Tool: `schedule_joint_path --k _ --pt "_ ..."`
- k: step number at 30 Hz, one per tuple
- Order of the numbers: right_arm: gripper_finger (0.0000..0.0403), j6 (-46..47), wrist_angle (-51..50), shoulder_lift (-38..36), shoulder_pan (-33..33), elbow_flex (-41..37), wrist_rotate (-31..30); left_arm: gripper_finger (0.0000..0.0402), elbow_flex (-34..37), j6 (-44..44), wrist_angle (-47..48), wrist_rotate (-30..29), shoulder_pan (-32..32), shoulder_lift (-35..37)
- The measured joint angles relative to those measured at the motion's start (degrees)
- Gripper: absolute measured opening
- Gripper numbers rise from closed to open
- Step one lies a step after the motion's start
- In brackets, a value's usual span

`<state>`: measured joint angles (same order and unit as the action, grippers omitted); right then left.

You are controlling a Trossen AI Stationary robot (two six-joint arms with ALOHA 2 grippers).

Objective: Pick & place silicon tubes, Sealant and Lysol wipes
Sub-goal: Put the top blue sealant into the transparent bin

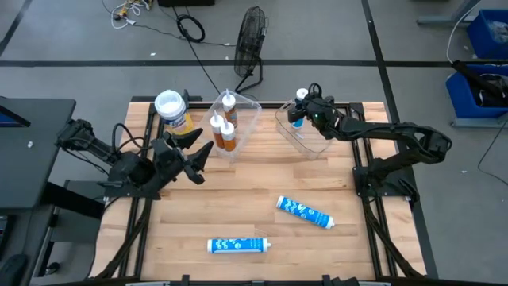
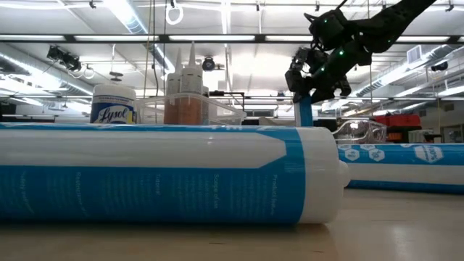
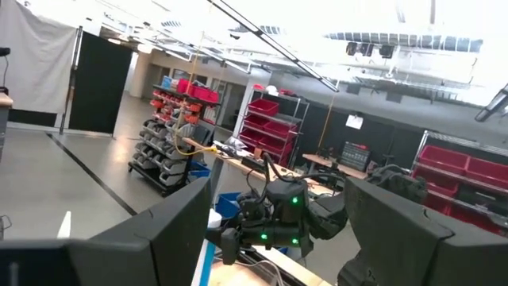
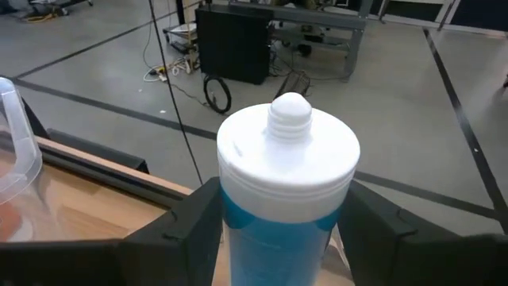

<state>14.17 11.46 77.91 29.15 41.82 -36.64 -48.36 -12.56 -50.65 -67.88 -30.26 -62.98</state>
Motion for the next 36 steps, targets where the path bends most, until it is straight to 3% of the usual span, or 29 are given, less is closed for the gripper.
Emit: schedule_joint_path --k 8,19,36 --pt "0.0208 -0.1 -0.3 0.0 0.0 0.0 0.9 0.0291 0.0 -0.1 0.2 0.0 0.6 0.0" --pt "0.0262 0.1 -2.0 0.1 0.0 0.0 2.2 0.0291 0.0 -0.1 0.4 0.0 1.6 0.0" --pt "0.0265 -2.7 -3.1 0.1 0.0 2.6 3.2 0.0291 0.0 -0.1 1.7 0.0 1.5 0.0"
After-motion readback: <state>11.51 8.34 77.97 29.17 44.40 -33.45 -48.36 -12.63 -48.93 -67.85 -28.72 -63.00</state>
